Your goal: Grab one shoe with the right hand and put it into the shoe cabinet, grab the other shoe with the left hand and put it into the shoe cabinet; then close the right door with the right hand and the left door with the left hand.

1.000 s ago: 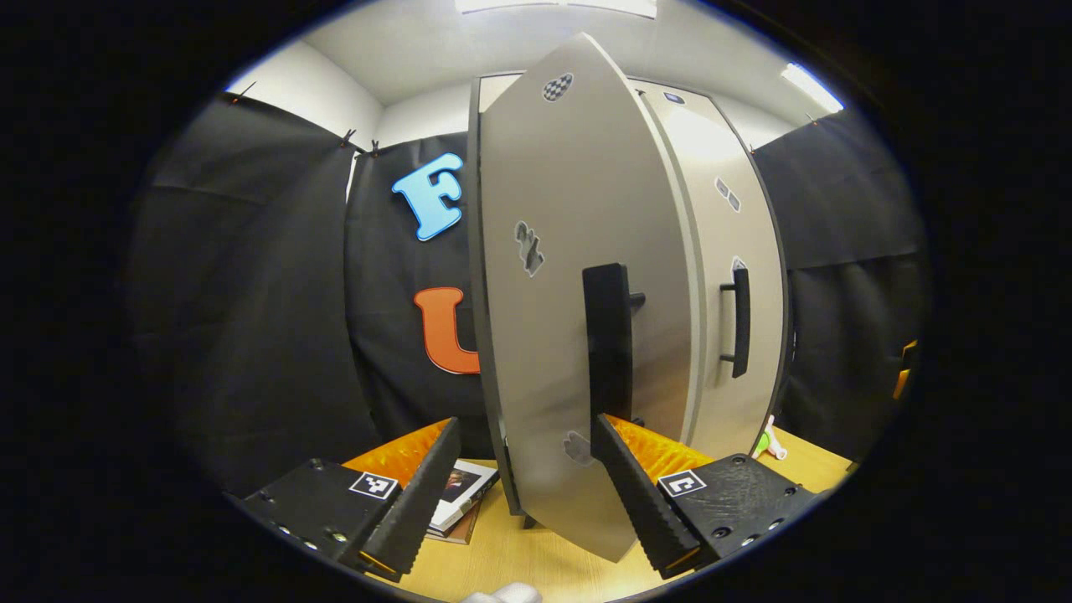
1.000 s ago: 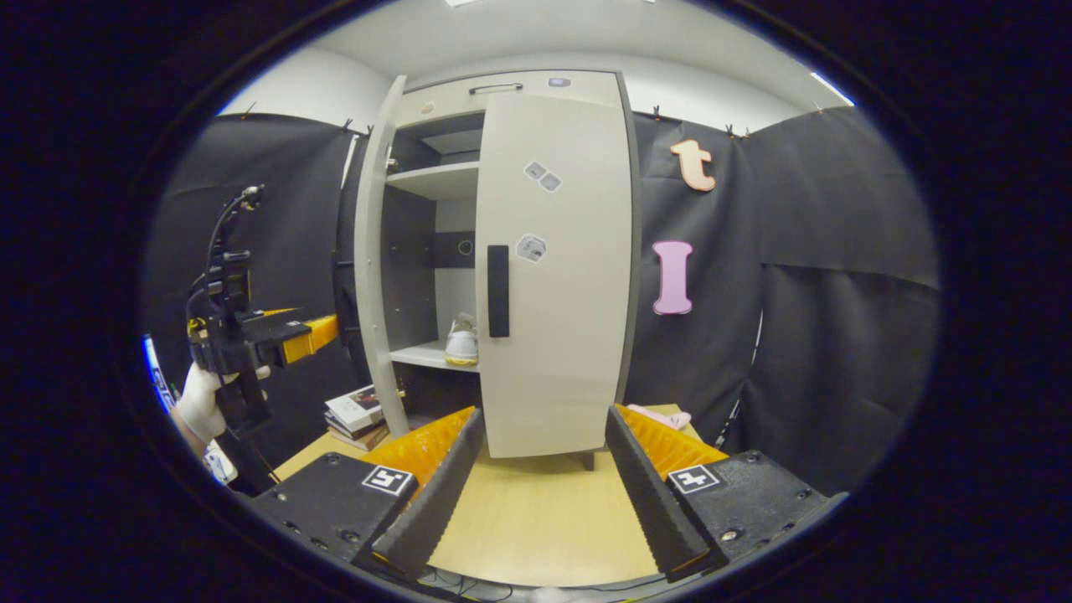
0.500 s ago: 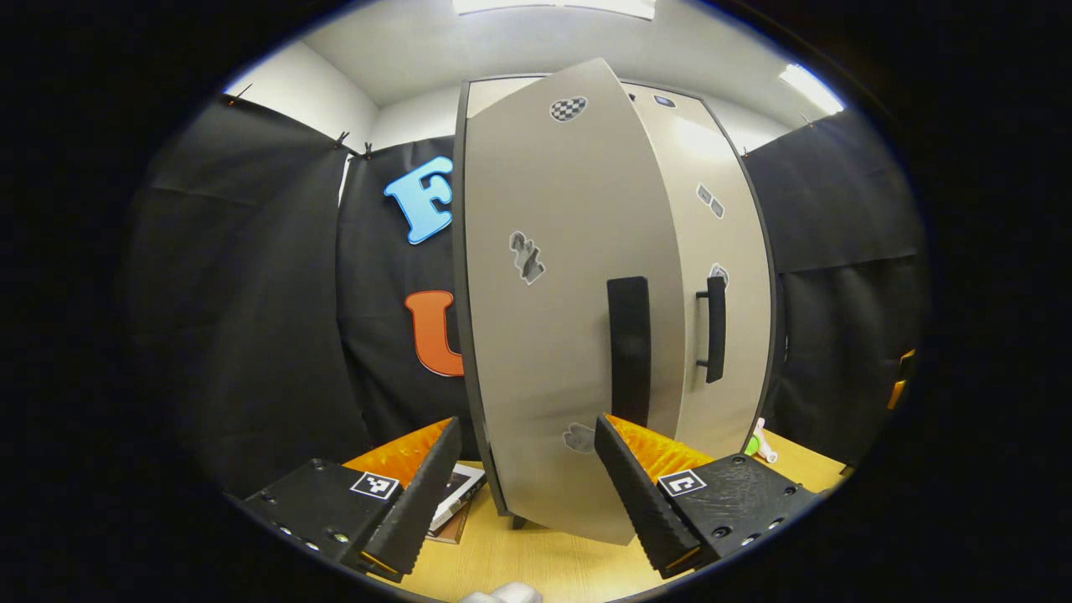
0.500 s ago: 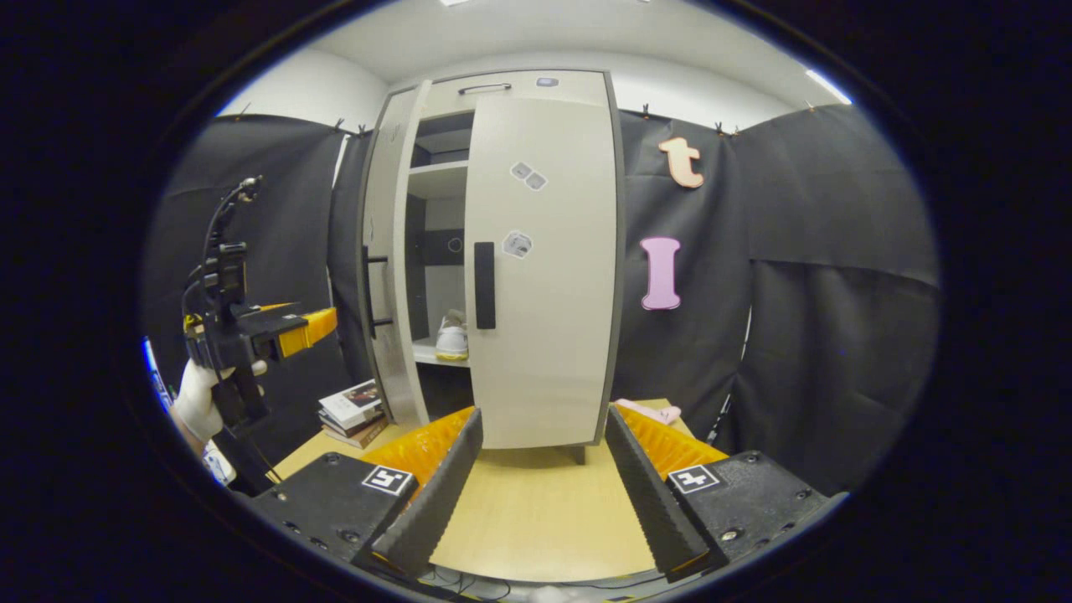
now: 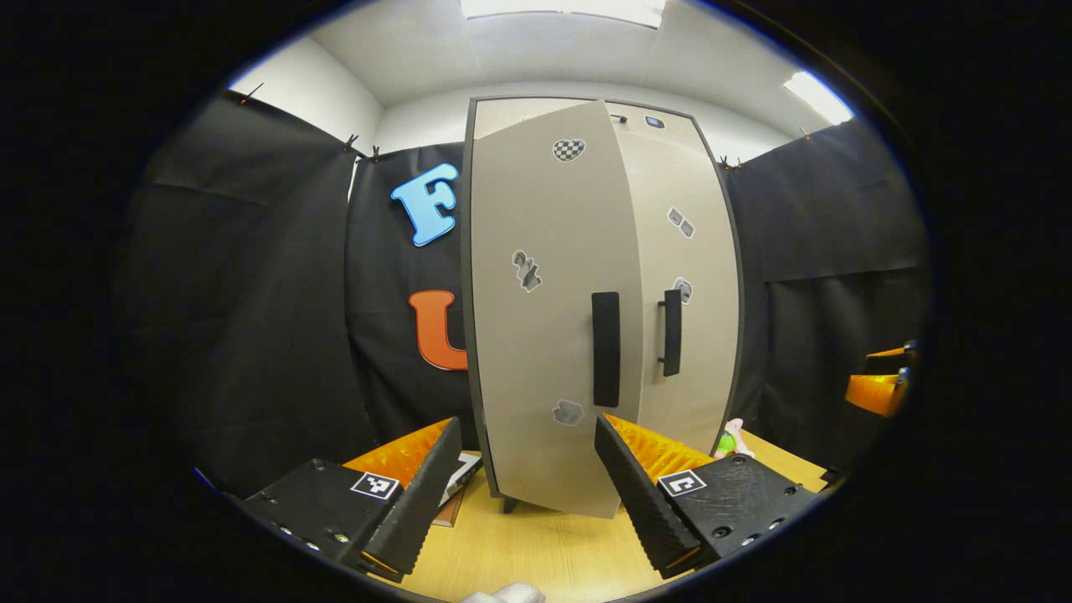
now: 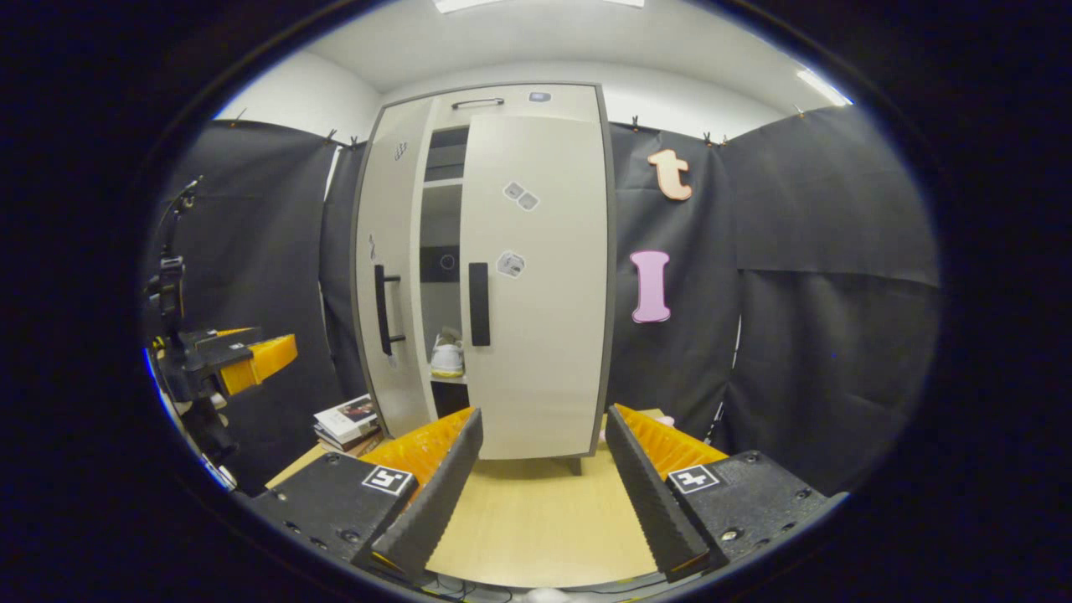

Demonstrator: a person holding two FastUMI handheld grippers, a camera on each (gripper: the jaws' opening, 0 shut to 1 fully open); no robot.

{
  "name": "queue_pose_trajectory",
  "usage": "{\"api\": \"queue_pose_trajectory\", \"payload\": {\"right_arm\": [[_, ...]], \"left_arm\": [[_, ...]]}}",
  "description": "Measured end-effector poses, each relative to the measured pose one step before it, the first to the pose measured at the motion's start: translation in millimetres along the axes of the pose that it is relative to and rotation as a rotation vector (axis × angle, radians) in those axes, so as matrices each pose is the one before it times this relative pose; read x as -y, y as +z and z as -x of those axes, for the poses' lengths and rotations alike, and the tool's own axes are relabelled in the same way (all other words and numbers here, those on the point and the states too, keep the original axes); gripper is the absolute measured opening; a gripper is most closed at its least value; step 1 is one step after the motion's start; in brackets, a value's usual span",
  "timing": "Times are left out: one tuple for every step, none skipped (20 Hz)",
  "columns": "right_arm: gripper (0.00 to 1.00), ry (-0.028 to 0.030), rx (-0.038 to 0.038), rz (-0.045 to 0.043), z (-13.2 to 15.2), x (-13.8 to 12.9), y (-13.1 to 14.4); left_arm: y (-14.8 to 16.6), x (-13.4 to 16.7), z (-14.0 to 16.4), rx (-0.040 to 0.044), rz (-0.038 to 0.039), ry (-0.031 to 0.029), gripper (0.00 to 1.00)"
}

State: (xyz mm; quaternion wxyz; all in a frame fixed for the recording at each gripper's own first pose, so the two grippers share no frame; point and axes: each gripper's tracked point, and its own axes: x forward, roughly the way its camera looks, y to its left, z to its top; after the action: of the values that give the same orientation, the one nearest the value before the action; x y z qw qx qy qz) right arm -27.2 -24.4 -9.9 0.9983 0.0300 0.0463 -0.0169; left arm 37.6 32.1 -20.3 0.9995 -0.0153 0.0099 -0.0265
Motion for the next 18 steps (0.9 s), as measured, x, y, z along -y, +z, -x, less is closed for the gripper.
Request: {"api": "queue_pose_trajectory", "payload": {"right_arm": [[0.96, 0.00317, -0.00325, 0.001, -0.55, -1.81, -0.23], [0.96, -0.00238, -0.00005, -0.00663, -0.36, -0.6, -1.11], [0.96, 0.00424, 0.0053, -0.0116, 0.49, -1.72, 1.04], [0.96, 0.0026, 0.00268, -0.00953, -0.13, -2.13, 1.68], [0.96, 0.00238, 0.00441, -0.00358, 0.78, -2.16, 1.69], [0.96, 0.00391, 0.00812, 0.00193, 0.99, -1.79, 2.5], [0.93, 0.00307, 0.00657, 0.00355, 0.81, -1.73, 2.42], [0.93, 0.00826, -0.00227, 0.0066, 0.28, -2.42, -1.13], [0.96, 0.00601, -0.00085, 0.00483, 0.42, -2.07, -1.42], [0.96, 0.0027, -0.00079, 0.00163, 0.57, -0.29, -0.19], [0.96, 0.00244, -0.00415, 0.0001, -0.6, -1.36, -1.15], [0.96, 0.00151, -0.00447, 0.00003, -0.07, -0.44, -2.33], [0.96, -0.00063, -0.00296, 0.00041, -0.48, 0.02, -0.89], [0.96, -0.00181, -0.00185, 0.00168, 0.18, 1.13, -0.23], [0.96, 0.00167, -0.00102, -0.00206, 0.99, 0.32, -0.14], [0.96, 0.00741, -0.00467, -0.00086, -0.67, -2.15, -1.49], [0.96, -0.00108, -0.00435, 0.00051, 0.06, 0.39, -1.94], [0.96, -0.00058, -0.00248, -0.00032, 1.05, 1.21, -0.75]], "left_arm": [[-2.11, 1.07, 7.59, -0.00053, 0.00451, 0.00482, 0.96], [-1.75, 2.41, 4.69, -0.00037, -0.00044, -0.00326, 0.96], [-2.58, 0.76, 5.15, -0.00292, -0.00335, 0.00551, 0.96], [-1.27, -2.0, 4.51, 0.00036, -0.00564, 0.01193, 0.96], [-1.02, -0.42, 3.02, -0.00136, -0.00547, 0.00508, 0.97], [-1.79, 0.5, 3.12, -0.00052, -0.00289, 0.00396, 0.96], [0.19, 0.22, 1.99, -0.00052, 0.00067, -0.00083, 0.96], [1.14, 2.43, 1.73, 0.00317, 0.00443, -0.00951, 0.96], [1.01, 3.24, 0.56, 0.00038, 0.00353, -0.00691, 1.0], [-0.15, -0.63, 1.06, -0.00378, -0.0012, -0.00065, 0.96], [-0.43, 1.28, 0.61, -0.00179, -0.00468, -0.00167, 0.96], [0.61, 0.63, -0.02, 0.00148, -0.00292, 0.00165, 0.96], [0.99, 0.66, -0.16, 0.001, -0.00178, -0.00212, 0.96], [-0.17, 1.18, 0.18, 0.00011, 0.00036, -0.00047, 0.96], [-0.45, 0.88, -0.56, -0.00012, 0.00223, -0.00619, 1.0], [-1.27, 0.66, 0.25, -0.00472, 0.00621, -0.00484, 0.96], [-0.11, -0.63, 0.05, 0.00004, 0.0067, 0.00214, 1.0], [-1.16, -0.52, 0.19, -0.00383, 0.00271, 0.0012, 1.0]]}}
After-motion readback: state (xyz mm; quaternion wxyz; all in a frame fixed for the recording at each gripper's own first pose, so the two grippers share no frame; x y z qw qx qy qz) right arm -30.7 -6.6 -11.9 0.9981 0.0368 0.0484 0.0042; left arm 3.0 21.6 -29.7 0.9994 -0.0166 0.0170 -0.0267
